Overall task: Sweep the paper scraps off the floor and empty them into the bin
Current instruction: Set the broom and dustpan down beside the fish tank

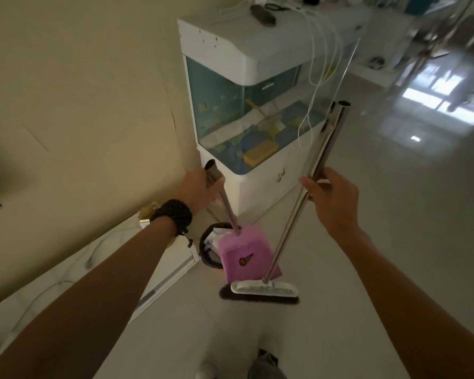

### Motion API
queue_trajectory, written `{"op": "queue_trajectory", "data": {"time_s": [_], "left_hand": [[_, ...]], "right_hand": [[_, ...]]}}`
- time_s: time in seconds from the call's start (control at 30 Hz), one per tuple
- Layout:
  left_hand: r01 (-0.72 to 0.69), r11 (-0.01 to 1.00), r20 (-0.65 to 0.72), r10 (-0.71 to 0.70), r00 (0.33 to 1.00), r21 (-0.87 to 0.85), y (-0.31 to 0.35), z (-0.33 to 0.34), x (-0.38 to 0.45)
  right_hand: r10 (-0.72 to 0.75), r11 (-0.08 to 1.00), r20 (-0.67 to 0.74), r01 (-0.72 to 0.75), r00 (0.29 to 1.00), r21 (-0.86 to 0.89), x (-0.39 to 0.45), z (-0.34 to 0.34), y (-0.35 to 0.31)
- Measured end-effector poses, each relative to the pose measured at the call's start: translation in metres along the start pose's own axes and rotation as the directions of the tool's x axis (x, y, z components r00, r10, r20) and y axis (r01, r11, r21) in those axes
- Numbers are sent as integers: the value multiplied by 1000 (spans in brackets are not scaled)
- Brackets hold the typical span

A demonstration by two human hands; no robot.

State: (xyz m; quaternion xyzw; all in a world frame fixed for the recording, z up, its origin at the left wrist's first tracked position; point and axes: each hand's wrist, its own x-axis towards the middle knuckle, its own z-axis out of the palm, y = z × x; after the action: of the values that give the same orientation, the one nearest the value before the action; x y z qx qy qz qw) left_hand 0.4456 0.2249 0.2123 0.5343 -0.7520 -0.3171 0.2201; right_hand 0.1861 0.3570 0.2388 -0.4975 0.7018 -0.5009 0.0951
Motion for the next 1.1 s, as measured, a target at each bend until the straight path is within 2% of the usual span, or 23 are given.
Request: {"op": "queue_trajectory", "data": {"time_s": [0.1, 0.27, 0.43, 0.57, 0.77, 0.93, 1.1], "left_hand": [[-27, 1000, 24, 26, 999, 17, 24, 28, 1], [4, 1000, 90, -3, 996, -17, 53, 72, 11], [39, 999, 66, -39, 997, -7, 89, 111, 28], [107, 994, -21, -107, 994, 3, 116, 133, 35], [247, 966, -120, -254, 960, -72, 129, 172, 59], [344, 919, -144, -374, 916, -195, 113, 196, 114], [437, 868, -125, -473, 872, -236, 96, 217, 179]], "right_hand": [[28, 1000, -40, -28, 999, -13, 0, -16, 24], [60, 998, -3, -60, 998, 31, 24, -36, 58], [97, 988, 54, -102, 994, 117, 72, -68, 94], [66, 986, 136, -86, 989, 143, 116, -82, 119], [-4, 989, 258, -36, 966, 147, 174, -57, 151], [-23, 991, 332, -24, 943, 135, 230, -18, 186], [-42, 995, 454, -4, 890, 99, 286, 19, 218]]}}
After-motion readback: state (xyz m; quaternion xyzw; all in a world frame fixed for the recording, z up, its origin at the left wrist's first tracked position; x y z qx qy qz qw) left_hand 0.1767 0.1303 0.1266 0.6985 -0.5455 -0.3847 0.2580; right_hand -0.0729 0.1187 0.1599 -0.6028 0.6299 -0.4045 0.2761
